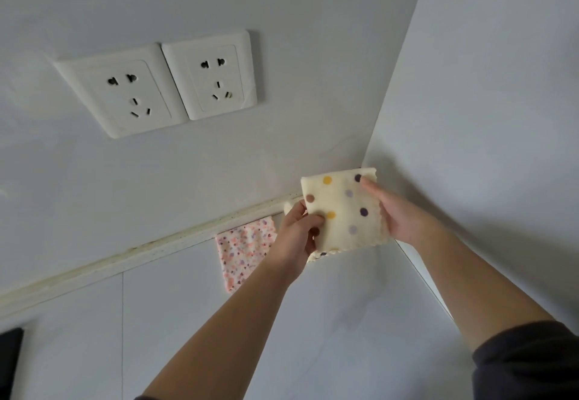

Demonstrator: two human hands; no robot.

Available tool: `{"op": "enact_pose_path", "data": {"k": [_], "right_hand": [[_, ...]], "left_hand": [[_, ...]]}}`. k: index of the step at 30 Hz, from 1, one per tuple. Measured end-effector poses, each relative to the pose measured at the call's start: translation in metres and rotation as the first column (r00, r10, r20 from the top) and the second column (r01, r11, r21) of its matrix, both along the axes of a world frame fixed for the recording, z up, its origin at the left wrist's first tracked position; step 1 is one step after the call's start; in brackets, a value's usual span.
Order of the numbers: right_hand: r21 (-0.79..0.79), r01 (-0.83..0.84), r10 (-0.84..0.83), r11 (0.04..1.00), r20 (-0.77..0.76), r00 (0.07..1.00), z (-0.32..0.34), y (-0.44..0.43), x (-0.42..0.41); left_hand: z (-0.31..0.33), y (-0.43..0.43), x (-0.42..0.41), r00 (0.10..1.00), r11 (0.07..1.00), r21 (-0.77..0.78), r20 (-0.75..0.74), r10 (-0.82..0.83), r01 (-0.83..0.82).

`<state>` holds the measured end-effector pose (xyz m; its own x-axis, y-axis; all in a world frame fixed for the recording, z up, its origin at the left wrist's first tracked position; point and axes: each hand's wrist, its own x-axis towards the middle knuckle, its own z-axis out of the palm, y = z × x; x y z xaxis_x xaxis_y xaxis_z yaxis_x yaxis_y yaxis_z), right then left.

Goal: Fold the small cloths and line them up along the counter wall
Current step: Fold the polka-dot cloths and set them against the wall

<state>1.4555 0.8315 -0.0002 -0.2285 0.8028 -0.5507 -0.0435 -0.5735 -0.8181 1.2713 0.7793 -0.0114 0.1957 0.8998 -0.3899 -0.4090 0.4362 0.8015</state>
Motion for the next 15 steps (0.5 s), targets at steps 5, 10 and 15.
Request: {"op": "enact_pose_path", "data": {"k": [5, 10, 15], "right_hand": [[0.089, -0.006, -0.010, 0.996, 0.175, 0.985, -0.007, 0.002, -0.006], [0.276, -0.143, -0.051, 0.951, 0.592, 0.804, -0.019, 0.010, -0.031], [0.379, -0.239, -0.129, 0.894, 0.728, 0.673, -0.039, 0.018, -0.044]], "left_hand": [[-0.010, -0.002, 0.003, 0.973, 0.989, -0.123, -0.226, 0.048, -0.077], [-0.024, 0.013, 0.004, 0.863, 0.973, -0.101, -0.488, 0.133, -0.207], [-0.039, 0.021, 0.005, 0.730, 0.977, -0.072, -0.676, 0.100, -0.201]]}}
